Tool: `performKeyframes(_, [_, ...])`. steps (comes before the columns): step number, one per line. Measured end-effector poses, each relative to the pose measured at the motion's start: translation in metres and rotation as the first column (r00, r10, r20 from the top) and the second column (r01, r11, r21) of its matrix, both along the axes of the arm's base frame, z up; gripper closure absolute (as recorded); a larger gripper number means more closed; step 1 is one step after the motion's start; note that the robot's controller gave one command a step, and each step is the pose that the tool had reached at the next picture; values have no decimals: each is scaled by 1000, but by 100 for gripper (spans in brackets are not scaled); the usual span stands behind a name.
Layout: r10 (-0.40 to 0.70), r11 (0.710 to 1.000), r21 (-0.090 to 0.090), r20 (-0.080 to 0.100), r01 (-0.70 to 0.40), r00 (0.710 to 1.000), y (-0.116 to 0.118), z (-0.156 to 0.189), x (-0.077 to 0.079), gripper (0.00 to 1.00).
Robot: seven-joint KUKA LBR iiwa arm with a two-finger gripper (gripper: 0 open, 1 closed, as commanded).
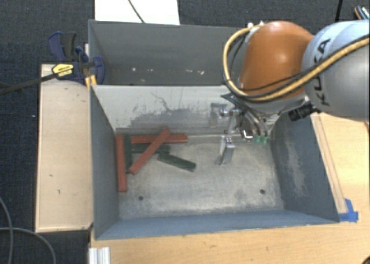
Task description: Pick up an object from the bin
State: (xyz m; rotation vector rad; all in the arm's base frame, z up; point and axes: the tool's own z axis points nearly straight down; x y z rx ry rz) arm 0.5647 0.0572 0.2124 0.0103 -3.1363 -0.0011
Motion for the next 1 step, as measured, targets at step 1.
performKeyframes(1, [-181, 983, -2, 3, 181, 983, -51, -37, 22, 0])
